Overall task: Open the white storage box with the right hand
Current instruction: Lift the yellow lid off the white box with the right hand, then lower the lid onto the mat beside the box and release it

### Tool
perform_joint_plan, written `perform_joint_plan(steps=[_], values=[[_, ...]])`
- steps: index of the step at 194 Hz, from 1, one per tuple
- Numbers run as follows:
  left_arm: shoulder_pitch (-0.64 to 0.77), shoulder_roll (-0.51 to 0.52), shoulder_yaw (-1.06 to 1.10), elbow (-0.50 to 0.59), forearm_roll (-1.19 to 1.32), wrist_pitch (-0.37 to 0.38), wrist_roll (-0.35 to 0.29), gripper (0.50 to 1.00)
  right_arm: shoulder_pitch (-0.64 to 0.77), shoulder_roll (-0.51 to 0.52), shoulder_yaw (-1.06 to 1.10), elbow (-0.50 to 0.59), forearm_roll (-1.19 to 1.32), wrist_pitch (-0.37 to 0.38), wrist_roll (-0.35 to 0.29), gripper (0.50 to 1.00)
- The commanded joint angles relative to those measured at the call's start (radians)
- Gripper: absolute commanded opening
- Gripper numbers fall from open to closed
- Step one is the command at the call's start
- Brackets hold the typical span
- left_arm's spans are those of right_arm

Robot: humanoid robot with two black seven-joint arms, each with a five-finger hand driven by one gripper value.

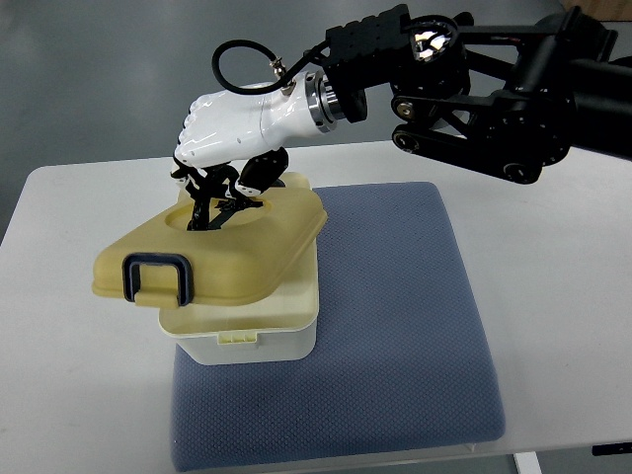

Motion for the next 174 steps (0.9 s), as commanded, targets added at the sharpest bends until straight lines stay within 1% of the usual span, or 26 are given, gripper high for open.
perform_joint_plan(steps=[1,63,94,106,119,145,163,174], values=[[0.0,0.0,0.0,0.0,0.0,0.0,0.0,1.0,0.015,-0.046,0.006,0.0,0.002,-0.001,0.012,0.5],[0.0,0.0,0.0,0.0,0.0,0.0,0.0,1.0,0.015,-0.262,0.039,0.006,0.017,-0.029,0.078,0.5],[0.0,0.0,0.0,0.0,0.0,0.0,0.0,1.0,-0.004,-0.374,0.047,0.006,0.028,-0.029,0.087,0.5],[0.0,0.0,0.0,0.0,0.0,0.0,0.0,1.0,-0.044,-0.417,0.045,0.004,0.025,-0.035,0.092,0.5],[0.0,0.0,0.0,0.0,0.0,0.0,0.0,1.0,-0.085,-0.457,0.044,0.004,0.022,-0.066,0.092,0.5],[0.0,0.0,0.0,0.0,0.0,0.0,0.0,1.0,-0.166,-0.529,0.027,0.004,0.02,-0.159,0.092,0.5],[0.0,0.0,0.0,0.0,0.0,0.0,0.0,1.0,-0.203,-0.551,0.003,0.003,0.016,-0.207,0.092,0.5],[0.0,0.0,0.0,0.0,0.0,0.0,0.0,1.0,-0.22,-0.552,-0.03,0.003,0.016,-0.256,0.092,0.5]])
